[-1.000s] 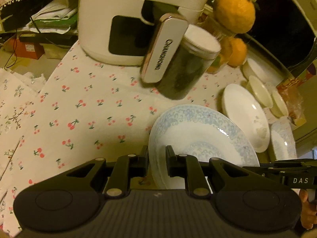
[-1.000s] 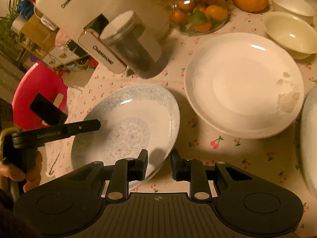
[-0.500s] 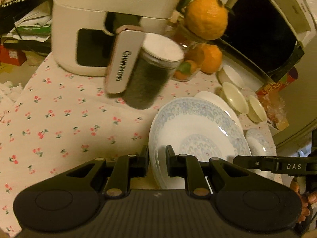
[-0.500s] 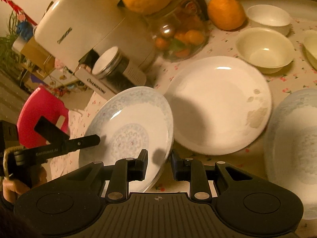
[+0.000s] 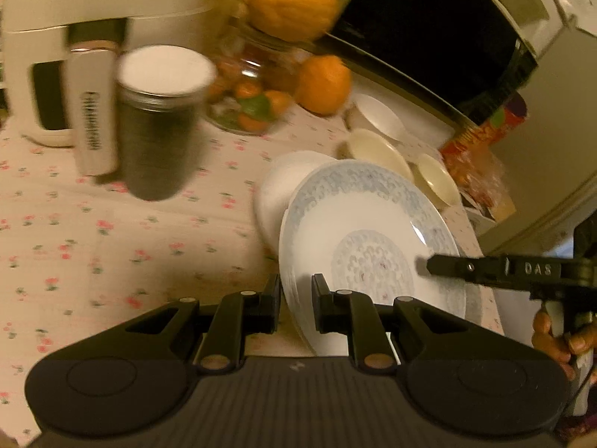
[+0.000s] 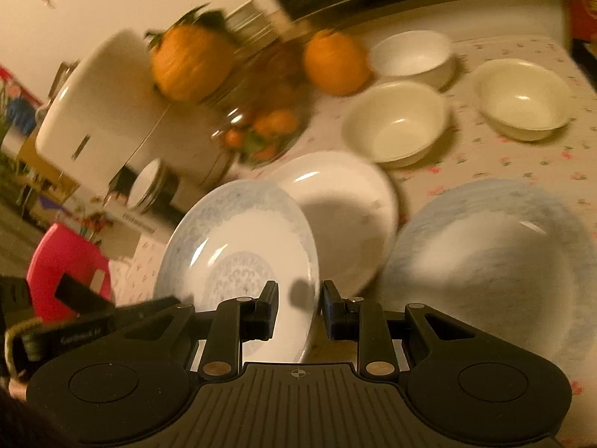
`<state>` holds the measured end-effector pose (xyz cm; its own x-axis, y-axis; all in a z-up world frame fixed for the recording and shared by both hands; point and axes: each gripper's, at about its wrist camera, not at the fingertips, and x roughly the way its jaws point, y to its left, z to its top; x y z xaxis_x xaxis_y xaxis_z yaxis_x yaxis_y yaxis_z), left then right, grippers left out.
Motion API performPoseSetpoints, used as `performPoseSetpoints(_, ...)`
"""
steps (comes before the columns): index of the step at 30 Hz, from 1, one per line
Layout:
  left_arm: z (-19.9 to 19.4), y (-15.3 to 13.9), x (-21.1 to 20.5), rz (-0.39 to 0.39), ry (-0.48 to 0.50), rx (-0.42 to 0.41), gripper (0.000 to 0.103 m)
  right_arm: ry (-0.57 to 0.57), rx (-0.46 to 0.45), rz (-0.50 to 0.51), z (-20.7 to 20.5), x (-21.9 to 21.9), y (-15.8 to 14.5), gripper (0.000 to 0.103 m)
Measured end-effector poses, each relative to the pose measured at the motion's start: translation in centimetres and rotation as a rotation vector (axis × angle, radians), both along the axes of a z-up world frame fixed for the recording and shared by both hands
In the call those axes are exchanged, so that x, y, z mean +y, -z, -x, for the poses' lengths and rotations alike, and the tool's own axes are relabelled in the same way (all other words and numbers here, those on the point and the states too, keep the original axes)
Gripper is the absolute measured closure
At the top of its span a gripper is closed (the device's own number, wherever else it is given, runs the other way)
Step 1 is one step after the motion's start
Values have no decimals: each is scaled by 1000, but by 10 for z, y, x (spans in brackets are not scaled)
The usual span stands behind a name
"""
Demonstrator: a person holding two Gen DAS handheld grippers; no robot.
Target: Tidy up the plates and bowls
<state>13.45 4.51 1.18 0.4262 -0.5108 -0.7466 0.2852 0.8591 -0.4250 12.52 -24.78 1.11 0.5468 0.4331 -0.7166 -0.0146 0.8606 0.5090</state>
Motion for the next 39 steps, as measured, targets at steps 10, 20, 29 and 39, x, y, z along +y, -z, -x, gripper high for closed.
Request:
performPoseSetpoints(10,5,6,-68,2,124,27,88,147,4,-21,6,-75,5,78)
performPoseSetpoints(20,5,14,-111,-19,175,44,88,217,19,4,14,-113,13,78)
performPoseSetpoints(29,12,24,-143,-98,217,36,88,248,82,65,13,-127,29,78)
performPoseSetpoints(39,19,28,-164,-176,236,-21,87,271,104,140,12,-131,36,79)
